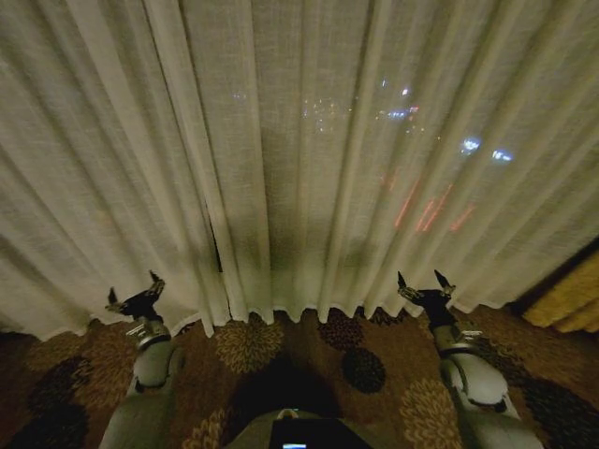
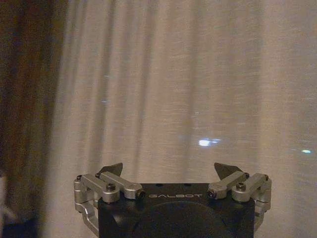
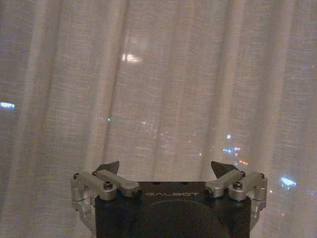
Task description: Open the curtains by pulling them apart, changing their state from closed to fully open.
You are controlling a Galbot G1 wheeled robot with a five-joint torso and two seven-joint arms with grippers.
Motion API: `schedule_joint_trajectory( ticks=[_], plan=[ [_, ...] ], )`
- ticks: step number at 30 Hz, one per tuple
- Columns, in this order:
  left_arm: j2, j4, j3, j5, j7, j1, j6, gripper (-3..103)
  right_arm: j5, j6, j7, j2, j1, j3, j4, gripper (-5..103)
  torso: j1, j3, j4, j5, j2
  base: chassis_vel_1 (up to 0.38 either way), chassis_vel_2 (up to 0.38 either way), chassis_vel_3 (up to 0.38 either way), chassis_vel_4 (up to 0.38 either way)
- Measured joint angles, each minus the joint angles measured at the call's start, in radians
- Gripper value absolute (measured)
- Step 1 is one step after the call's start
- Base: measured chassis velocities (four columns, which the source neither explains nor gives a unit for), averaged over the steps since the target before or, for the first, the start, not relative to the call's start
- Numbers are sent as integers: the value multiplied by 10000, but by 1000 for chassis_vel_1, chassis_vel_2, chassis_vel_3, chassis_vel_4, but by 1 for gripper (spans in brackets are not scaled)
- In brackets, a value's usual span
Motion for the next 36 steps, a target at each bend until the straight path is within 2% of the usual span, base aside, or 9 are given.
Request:
schedule_joint_trajectory(
  ticks=[6, 9, 16, 24, 29, 31, 33, 35, 36],
  plan=[
    [-8, 34, 6, 6, -870, 18, -36, 100, 0, 11, 25, 6, -7, -1, -37, 100, 3, 1, 3, 0, -2, 154, 209, -114, -219],
    [-8, 34, 7, 6, -1020, 19, -37, 100, 8, 33, 34, 0, -23, 18, -40, 100, 4, 2, 1, -1, -2, 212, 289, -212, -295],
    [59, 62, -34, -103, -1111, -39, -12, 100, 45, 84, 42, -11, -45, 53, -41, 100, 4, 1, 8, -2, -2, 188, 259, -221, -257],
    [61, 95, -41, -433, -1190, -32, 34, 100, 183, 268, 51, -10, -32, 55, -138, 100, 4, 2, 0, 2, -2, 45, 94, -64, -99],
    [167, 140, -105, -985, -832, -36, 477, 100, 369, 313, 17, -34, -36, 49, -150, 100, 3, 1, 0, 4, -2, 0, 0, 0, 0],
    [231, 38, -192, -1258, -581, -23, 1077, 100, 402, 346, -2, -43, -35, 49, -162, 100, 3, 1, 1, -1, -2, 0, 0, 0, 0],
    [251, -11, -216, -1331, -507, -17, 1299, 100, 407, 352, -13, -48, -37, 48, -163, 100, 3, 1, 2, -2, -2, 0, 0, 0, 0],
    [272, -166, -243, -1536, -440, -26, 1924, 100, 417, 362, -34, -63, -37, 47, -163, 100, 4, 1, 2, -3, -2, 0, 0, 0, 0],
    [272, -166, -243, -1536, -440, -26, 1924, 100, 417, 362, -34, -63, -37, 47, -163, 100, 4, 1, 2, -3, -2, 0, 0, 0, 0]
  ],
)
